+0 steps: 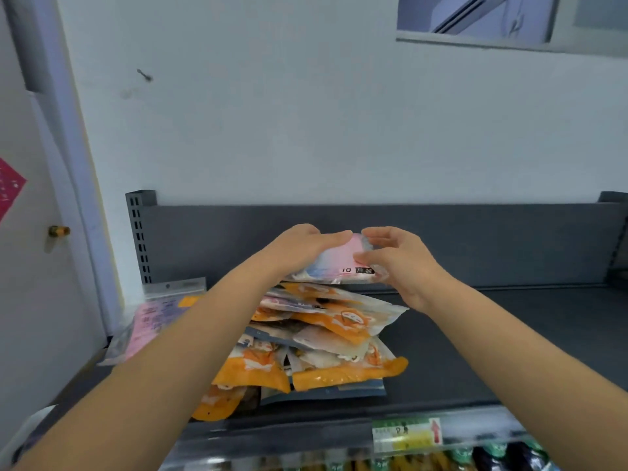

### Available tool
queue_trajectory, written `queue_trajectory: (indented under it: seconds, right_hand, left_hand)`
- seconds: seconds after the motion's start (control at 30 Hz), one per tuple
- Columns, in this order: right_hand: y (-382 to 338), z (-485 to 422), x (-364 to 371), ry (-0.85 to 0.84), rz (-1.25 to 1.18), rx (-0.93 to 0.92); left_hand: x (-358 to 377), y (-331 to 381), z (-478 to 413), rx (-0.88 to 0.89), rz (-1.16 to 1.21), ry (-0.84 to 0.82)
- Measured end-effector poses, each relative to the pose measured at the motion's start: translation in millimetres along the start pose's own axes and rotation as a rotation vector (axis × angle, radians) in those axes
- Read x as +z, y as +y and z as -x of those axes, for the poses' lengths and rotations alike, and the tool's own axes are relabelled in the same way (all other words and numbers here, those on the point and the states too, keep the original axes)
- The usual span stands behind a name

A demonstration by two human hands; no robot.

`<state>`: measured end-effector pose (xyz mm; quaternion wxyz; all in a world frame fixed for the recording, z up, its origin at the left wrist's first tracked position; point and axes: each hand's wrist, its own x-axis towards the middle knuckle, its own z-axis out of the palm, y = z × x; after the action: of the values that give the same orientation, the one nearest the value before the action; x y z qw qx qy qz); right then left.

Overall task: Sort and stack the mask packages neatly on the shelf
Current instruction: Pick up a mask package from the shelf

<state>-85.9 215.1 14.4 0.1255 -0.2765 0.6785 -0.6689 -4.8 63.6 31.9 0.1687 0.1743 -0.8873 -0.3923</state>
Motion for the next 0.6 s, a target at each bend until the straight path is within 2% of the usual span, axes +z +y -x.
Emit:
queue_trajectory:
  seconds: [0.23,0.43,0.6]
  right_hand:
    - [8,1,-90,-0.003,0.222,0.014]
    - [38,-7,-172,-0.087,0.473,0.037]
    - [84,-27,-221,-0.199,0.539,0.098]
  left_hand:
    - [83,52,-15,0.103,-0.103,-0.003]
    - [182,78,-36,0.032,-0.125,-0.044]
    - [255,79,-56,-0.073,-0.113,-0.056]
